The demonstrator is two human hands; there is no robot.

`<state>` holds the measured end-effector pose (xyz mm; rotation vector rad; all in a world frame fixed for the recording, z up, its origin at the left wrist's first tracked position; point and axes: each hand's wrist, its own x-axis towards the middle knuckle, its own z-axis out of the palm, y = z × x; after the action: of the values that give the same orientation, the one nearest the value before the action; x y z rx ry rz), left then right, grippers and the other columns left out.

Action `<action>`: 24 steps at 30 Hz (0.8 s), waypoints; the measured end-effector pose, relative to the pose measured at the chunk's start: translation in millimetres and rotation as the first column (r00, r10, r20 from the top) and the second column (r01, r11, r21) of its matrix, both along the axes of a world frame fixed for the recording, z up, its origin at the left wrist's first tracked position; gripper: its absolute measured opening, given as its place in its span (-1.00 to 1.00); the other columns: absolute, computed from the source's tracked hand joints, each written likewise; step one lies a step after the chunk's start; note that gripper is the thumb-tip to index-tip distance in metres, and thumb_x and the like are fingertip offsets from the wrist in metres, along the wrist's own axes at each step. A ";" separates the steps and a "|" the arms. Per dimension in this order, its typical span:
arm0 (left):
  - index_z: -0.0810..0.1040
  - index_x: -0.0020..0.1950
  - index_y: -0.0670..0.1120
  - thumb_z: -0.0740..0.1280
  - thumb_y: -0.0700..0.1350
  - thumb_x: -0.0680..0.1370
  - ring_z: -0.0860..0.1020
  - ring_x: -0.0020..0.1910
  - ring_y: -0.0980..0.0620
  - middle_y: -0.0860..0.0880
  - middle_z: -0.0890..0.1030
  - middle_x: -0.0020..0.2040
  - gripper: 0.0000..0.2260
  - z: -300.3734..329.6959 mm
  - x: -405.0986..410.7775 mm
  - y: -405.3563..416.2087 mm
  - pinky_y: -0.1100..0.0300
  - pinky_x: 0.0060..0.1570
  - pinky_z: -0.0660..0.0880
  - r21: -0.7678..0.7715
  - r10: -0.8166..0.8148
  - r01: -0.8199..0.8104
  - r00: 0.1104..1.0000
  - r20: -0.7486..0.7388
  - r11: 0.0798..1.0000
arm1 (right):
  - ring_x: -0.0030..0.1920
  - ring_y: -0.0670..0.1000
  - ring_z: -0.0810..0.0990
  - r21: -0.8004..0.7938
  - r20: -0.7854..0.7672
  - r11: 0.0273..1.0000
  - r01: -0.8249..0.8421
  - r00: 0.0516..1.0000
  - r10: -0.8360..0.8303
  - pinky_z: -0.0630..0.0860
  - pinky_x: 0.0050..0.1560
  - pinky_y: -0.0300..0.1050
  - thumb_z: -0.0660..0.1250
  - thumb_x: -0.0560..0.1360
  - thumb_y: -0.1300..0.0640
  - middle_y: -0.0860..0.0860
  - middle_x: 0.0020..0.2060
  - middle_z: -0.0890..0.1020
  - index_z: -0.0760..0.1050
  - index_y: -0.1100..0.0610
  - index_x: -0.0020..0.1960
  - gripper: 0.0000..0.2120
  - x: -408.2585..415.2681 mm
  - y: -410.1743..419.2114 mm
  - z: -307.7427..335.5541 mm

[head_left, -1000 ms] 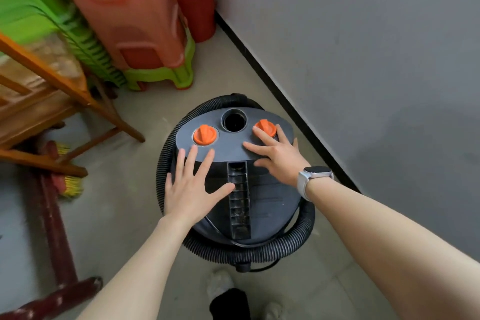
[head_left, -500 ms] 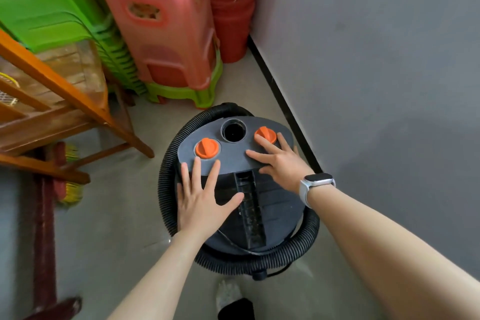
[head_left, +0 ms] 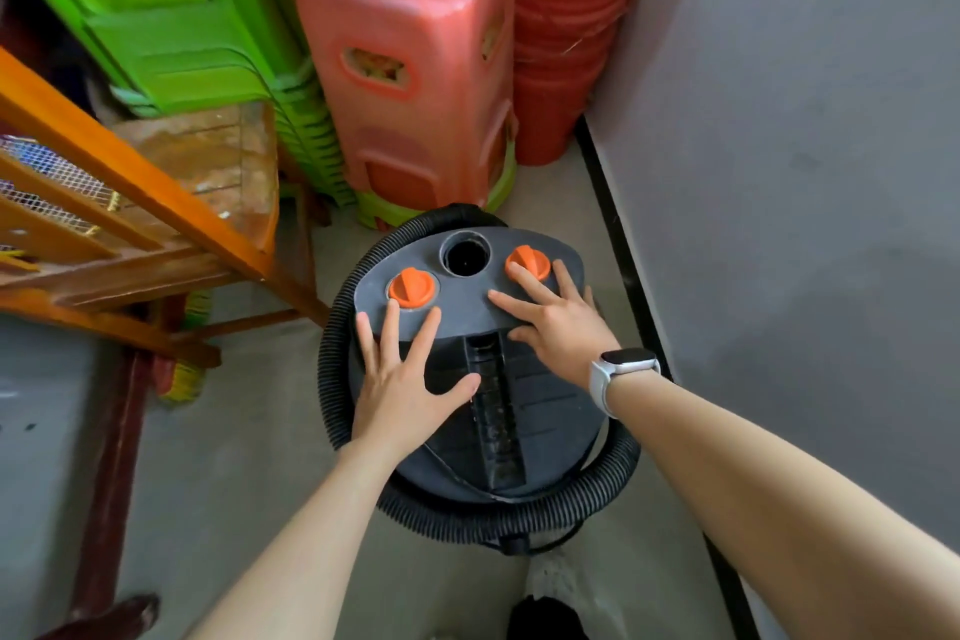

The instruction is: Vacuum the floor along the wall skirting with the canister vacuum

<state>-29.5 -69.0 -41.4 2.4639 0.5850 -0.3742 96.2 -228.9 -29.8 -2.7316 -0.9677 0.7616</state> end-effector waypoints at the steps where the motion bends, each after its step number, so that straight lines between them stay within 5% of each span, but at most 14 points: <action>1: -0.04 0.53 0.21 0.28 0.28 0.46 -0.46 0.45 -0.06 0.10 -0.33 0.53 -0.25 0.5 7.5 3.9 -0.04 0.43 0.12 -0.009 0.017 -0.017 1.000 0.008 1.000 | 0.50 0.27 -0.26 0.003 0.005 1.000 -0.008 1.000 0.008 -0.09 0.41 0.38 0.13 0.64 0.07 -0.14 0.54 -0.16 0.03 -0.20 0.52 -0.48 9.0 5.7 -0.1; 8: -0.09 0.52 0.26 0.29 0.28 0.46 -0.52 0.41 -0.10 0.10 -0.40 0.50 -0.23 1.5 49.7 35.4 -0.13 0.45 -0.04 -0.038 0.058 -0.060 0.997 -0.055 0.997 | 0.51 0.25 -0.25 0.003 0.001 0.999 -0.046 0.999 0.046 -0.05 0.43 0.34 0.10 0.65 0.04 -0.17 0.53 -0.16 0.02 -0.19 0.53 -0.50 53.8 43.0 -1.8; 12: -0.04 0.52 0.26 0.35 0.24 0.44 -0.54 0.39 -0.09 0.10 -0.38 0.51 -0.22 -4.4 62.8 45.9 -0.16 0.47 -0.09 -0.079 0.102 -0.101 0.995 0.001 0.992 | 0.53 0.10 -0.25 0.217 -0.039 0.966 0.138 0.990 -0.132 -0.15 0.45 0.28 0.02 0.65 -0.06 -0.14 0.54 -0.11 0.07 -0.09 0.53 -0.53 41.8 54.5 -5.7; 15: 0.00 0.52 0.24 0.39 0.21 0.42 -0.54 0.39 -0.11 0.06 -0.37 0.52 -0.20 -7.5 64.5 52.4 -0.17 0.47 -0.12 -0.088 0.087 -0.084 0.996 0.035 0.993 | 0.47 -0.08 -0.40 0.316 -0.047 0.936 0.154 0.988 -0.147 -0.28 0.45 0.13 -0.19 0.55 -0.22 -0.14 0.50 -0.22 -0.10 -0.07 0.54 -0.40 -7.4 55.4 -16.7; 19: -0.01 0.52 0.24 0.40 0.21 0.41 -0.57 0.38 -0.07 0.08 -0.38 0.51 -0.19 -6.4 65.2 66.9 -0.12 0.45 -0.16 -0.108 0.042 -0.039 0.999 0.025 0.993 | 0.43 -0.15 -0.47 0.335 -0.054 0.926 0.174 0.985 -0.166 -0.32 0.45 0.04 -0.27 0.52 -0.12 -0.21 0.45 -0.29 -0.26 -0.08 0.48 -0.46 -27.2 60.3 -37.5; 24: -0.02 0.51 0.25 0.36 0.26 0.41 -0.54 0.40 -0.03 0.10 -0.37 0.51 -0.21 -2.3 68.3 87.9 -0.06 0.45 -0.17 -0.108 -0.020 0.020 1.000 0.008 0.994 | 0.49 -0.08 -0.33 0.354 0.067 0.923 0.147 0.981 -0.182 -0.12 0.46 0.10 -0.14 0.58 -0.03 -0.14 0.50 -0.14 -0.27 -0.06 0.51 -0.45 -28.3 69.6 -52.7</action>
<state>38.8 18.9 -43.6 2.3676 0.5238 -0.3951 67.9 -159.3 -82.5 -2.5139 -0.7883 0.3855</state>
